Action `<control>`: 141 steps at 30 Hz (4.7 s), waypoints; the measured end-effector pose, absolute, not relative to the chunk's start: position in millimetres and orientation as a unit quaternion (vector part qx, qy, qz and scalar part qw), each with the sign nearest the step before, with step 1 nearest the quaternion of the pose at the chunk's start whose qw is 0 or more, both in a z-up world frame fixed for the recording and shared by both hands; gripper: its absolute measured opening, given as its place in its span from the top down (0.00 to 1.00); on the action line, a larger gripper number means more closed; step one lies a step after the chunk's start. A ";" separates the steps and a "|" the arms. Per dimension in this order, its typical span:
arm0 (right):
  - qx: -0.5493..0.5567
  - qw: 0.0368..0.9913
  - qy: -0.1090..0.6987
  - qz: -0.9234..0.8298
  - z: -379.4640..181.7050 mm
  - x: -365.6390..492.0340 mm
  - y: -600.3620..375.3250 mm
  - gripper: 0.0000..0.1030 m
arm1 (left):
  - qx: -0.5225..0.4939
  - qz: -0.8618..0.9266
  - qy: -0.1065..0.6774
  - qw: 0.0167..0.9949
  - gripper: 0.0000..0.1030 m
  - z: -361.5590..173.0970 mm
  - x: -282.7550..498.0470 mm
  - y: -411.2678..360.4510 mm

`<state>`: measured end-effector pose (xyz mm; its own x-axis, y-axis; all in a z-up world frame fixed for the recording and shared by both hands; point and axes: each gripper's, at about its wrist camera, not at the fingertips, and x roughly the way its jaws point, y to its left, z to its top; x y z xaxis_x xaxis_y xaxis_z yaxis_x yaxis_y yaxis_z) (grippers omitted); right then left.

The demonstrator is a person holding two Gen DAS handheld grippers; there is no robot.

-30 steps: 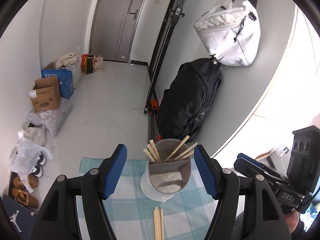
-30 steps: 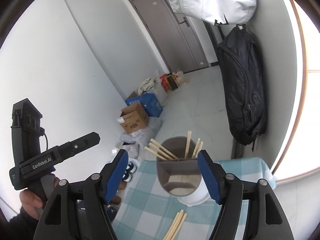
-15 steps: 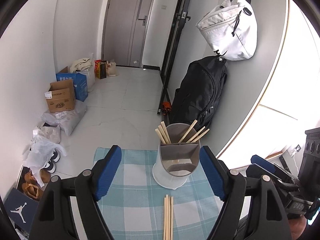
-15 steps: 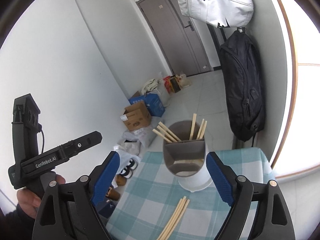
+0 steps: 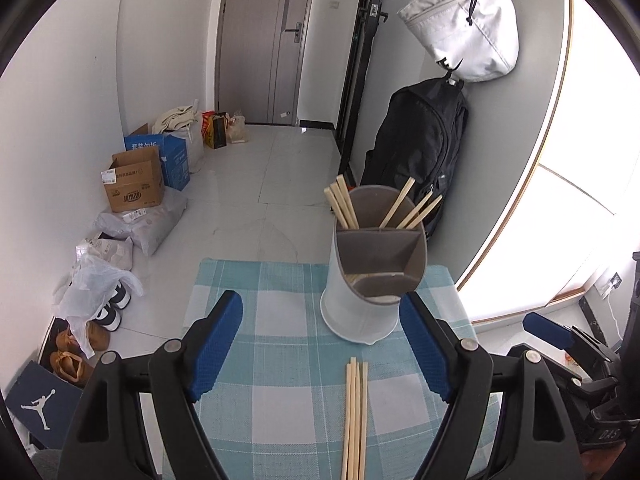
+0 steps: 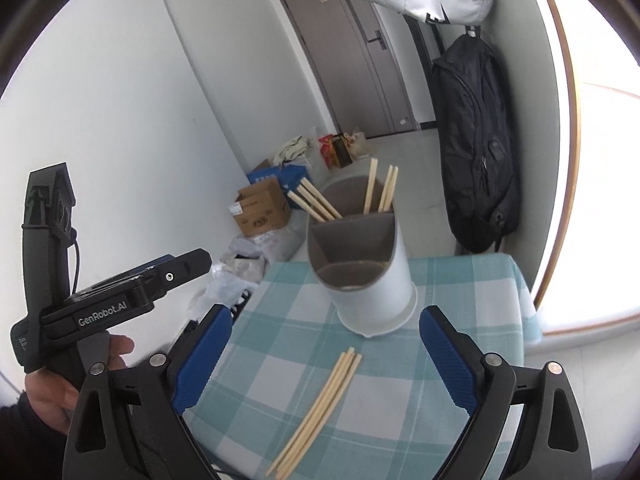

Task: Organize utensils
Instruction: 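Move both grippers back down to the chopsticks on the cloth, then grasp a chopstick with the right gripper while the left gripper grasps another, then lift both held chopsticks up toward the white utensil holder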

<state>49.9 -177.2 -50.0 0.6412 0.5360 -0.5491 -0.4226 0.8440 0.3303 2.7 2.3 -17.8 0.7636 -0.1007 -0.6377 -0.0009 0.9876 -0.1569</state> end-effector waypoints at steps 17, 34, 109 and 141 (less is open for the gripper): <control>0.076 0.871 0.421 0.240 -117.1 68.2 -165.1 0.12 | -0.086 -0.007 0.392 0.916 0.25 -77.5 13.6 17.9; 0.020 0.814 0.531 0.236 -168.2 111.0 -120.2 0.47 | -0.128 0.006 0.427 0.895 0.25 -88.1 29.6 52.4; 0.290 0.835 0.408 0.228 -116.2 113.1 -254.1 0.95 | -0.025 -0.043 0.580 0.813 0.25 -149.4 35.6 -13.3; 0.307 0.830 0.398 0.243 -110.2 107.2 -267.3 0.95 | 0.000 -0.021 0.592 0.806 0.60 -152.7 73.6 -22.8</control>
<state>107.2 -267.3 -110.2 0.5648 0.6477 -0.5114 -0.1588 0.6934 0.7028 73.6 -22.8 -152.7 0.2987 -0.0338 -0.9538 0.0333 0.9991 -0.0250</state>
